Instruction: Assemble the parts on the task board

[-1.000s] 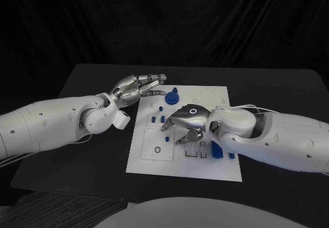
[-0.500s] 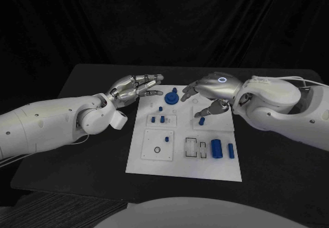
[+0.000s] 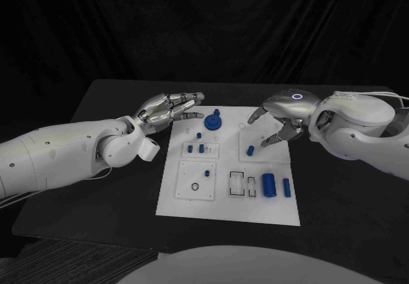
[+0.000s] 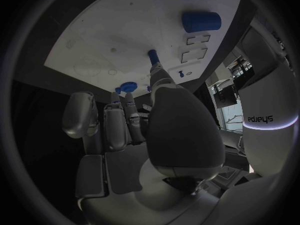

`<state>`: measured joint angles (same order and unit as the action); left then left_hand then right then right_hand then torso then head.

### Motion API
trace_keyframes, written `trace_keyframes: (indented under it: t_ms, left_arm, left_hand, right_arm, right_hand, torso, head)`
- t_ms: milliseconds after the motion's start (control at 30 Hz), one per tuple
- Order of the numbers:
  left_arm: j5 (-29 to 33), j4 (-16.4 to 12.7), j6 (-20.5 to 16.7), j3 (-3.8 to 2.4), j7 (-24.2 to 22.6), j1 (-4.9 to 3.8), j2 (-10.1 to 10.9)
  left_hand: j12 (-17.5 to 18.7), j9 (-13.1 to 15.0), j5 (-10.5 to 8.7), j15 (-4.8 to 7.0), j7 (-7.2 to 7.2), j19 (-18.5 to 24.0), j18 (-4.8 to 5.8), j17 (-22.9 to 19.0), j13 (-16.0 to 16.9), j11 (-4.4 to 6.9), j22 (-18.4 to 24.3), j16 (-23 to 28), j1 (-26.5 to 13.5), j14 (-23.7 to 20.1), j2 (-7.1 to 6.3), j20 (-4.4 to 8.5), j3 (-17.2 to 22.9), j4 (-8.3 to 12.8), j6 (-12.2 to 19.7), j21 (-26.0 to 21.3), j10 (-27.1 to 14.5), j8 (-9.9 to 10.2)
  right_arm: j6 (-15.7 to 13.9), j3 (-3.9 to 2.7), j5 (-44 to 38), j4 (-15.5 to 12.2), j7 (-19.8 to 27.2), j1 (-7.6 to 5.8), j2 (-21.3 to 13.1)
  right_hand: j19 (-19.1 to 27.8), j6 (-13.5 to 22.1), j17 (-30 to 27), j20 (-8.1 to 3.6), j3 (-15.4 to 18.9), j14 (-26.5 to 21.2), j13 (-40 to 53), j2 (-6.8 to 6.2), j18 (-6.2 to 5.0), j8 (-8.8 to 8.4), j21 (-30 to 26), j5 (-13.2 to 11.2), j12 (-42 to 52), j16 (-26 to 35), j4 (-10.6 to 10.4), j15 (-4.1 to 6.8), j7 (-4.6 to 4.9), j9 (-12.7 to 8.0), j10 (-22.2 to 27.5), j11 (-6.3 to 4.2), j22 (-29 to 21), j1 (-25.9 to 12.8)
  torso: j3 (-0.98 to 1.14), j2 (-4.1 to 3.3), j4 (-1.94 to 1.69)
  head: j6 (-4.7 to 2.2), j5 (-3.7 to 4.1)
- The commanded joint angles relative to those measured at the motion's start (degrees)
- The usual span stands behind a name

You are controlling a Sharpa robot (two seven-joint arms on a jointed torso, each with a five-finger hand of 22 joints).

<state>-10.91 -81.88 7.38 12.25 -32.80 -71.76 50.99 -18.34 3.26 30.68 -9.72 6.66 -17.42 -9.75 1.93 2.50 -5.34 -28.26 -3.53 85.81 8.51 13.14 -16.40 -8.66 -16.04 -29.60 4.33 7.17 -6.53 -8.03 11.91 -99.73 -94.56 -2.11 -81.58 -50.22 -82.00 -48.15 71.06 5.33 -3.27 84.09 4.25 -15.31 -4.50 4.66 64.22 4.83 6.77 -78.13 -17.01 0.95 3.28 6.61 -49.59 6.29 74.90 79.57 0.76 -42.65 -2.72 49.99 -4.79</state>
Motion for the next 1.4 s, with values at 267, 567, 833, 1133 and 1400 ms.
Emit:
trace_keyframes:
  t_ms: [267,567,833,1133,1400]
  left_arm:
    - [0.26,-0.22,0.69,-0.05,-1.13,0.13,0.19]
    - [0.26,-0.3,0.87,-0.05,-1.1,0.15,0.29]
    - [0.26,-0.3,0.99,-0.05,-0.99,0.18,0.34]
    - [0.25,-0.08,1.36,-0.05,-0.78,0.39,0.13]
    - [0.25,0.07,1.55,-0.05,-0.62,0.77,0.11]
  left_hand:
    - [0.24,0.07,0.18,0.02,-0.01,0.38,0.47,-0.06,-0.04,-0.2,-0.09,-0.19,0.4,-0.26,-0.22,0.0,0.29,-0.07,-0.21,-0.21,-0.3,-0.29]
    - [0.2,0.06,0.27,-0.04,-0.04,0.15,0.43,-0.05,-0.03,-0.18,-0.4,-0.23,0.48,-0.25,0.03,-0.05,0.52,-0.08,-0.2,-0.15,-0.31,-0.3]
    - [0.12,0.07,0.35,-0.12,-0.04,-0.04,0.4,-0.03,-0.02,-0.19,-0.57,-0.29,0.56,-0.17,0.18,-0.1,0.69,-0.05,-0.28,-0.09,-0.28,-0.32]
    - [0.01,0.08,0.4,-0.21,0.01,-0.25,0.37,-0.02,0.0,-0.29,-0.73,-0.34,0.65,-0.11,0.31,-0.14,0.87,-0.03,-0.35,-0.01,-0.21,-0.35]
    - [-0.08,0.08,0.47,-0.25,0.07,-0.41,0.35,-0.01,0.01,-0.39,-0.81,-0.39,0.76,-0.08,0.39,-0.17,1.05,0.03,-0.37,0.05,-0.16,-0.36]
  right_arm:
    - [3.99,-0.01,0.46,0.99,-0.05,1.97,1.08]
    - [3.3,-0.01,0.47,2.04,1.01,3.8,3.01]
    - [1.71,-0.01,0.47,2.5,2.15,4.64,4.23]
    - [1.29,-0.02,0.47,2.61,3.14,4.95,4.65]
    - [0.96,-0.02,0.47,2.19,4.09,4.99,4.21]
  right_hand:
    - [-0.6,-1.92,-0.65,-0.34,-1.52,2.22,-0.01,2.39,-0.55,0.21,-0.35,-0.7,0.88,0.57,0.25,0.07,1.01,-0.37,-5.91,-0.86,7.95,0.4]
    - [-0.82,-3.31,-0.8,-0.7,-3.95,2.28,-0.12,5.05,-0.5,-0.05,-0.65,10.03,-0.02,0.59,2.17,0.4,1.31,-0.47,-8.5,-1.24,8.16,5.1]
    - [-0.97,-5.4,-0.63,-0.4,-6.25,2.29,-0.08,6.18,-0.41,0.24,-0.48,15.61,0.26,0.39,3.86,-0.04,1.85,-0.43,-11.47,-1.53,8.43,6.81]
    - [-1.03,-11.56,-0.48,-0.33,-10.57,2.25,-0.19,5.84,-0.37,2.36,-0.26,17.54,0.27,0.19,4.45,-0.11,2.08,0.86,-15.61,-2.17,8.61,7.61]
    - [-1.12,-17.54,-0.48,-0.9,-13.03,2.22,0.23,5.74,-0.31,5.08,0.31,18.22,1.09,0.17,5.91,0.7,2.04,3.35,-20.77,-3.47,8.78,7.96]
  torso:
    - [0.05,0.02,-0.15]
    - [-0.1,0.08,-0.22]
    - [-0.08,0.07,-0.16]
    - [-0.06,0.08,-0.21]
    - [-0.11,0.09,-0.16]
  head:
    - [0.01,0.25]
    - [0.01,0.16]
    - [0.01,0.06]
    - [0.01,0.22]
    - [0.01,-0.08]
